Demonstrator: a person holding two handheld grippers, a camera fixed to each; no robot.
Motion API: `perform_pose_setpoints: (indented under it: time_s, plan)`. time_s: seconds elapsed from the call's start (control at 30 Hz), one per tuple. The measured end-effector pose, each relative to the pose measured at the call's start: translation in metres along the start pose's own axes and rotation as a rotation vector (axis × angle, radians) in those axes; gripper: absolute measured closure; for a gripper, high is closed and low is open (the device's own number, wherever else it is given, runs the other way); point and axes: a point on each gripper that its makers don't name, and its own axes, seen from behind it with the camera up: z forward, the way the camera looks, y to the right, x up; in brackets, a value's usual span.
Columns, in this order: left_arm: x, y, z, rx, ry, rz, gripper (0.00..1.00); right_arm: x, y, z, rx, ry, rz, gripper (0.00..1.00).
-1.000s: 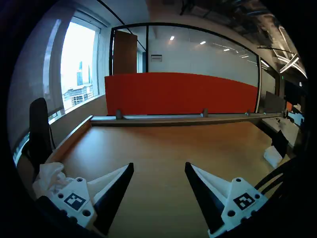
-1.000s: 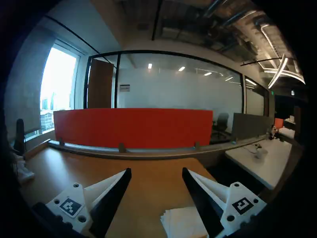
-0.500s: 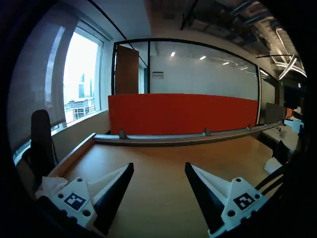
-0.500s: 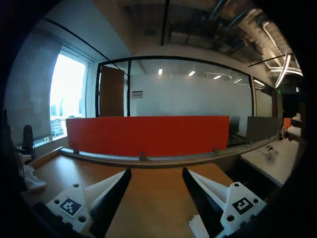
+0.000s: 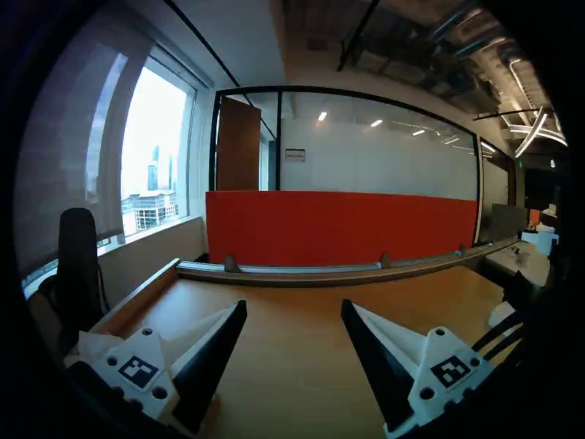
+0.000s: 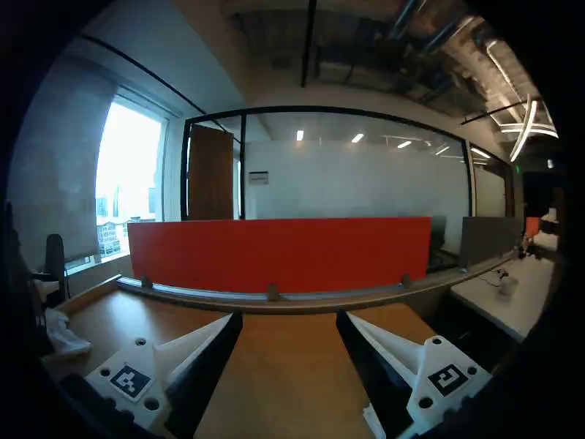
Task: Fold towel
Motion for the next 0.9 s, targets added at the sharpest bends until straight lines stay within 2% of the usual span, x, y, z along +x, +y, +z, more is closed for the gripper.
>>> perform_pose_setpoints:
  time_s: [0.3,0.6,0.9]
  plan:
    - [-0.015,-0.006,0.002,-0.008,0.020,-0.002,0.04,0.003,-0.021,0.003,0.014,0.024,-0.022,0.01]
    - [-0.053,-0.010,0.011,-0.002,0.019,0.011,0.04,-0.013,-0.032,0.003,0.007,0.023,-0.037,0.01]
    - [-0.085,-0.006,0.022,-0.009,0.055,0.010,0.04,-0.027,-0.041,0.008,0.011,0.023,-0.050,0.01]
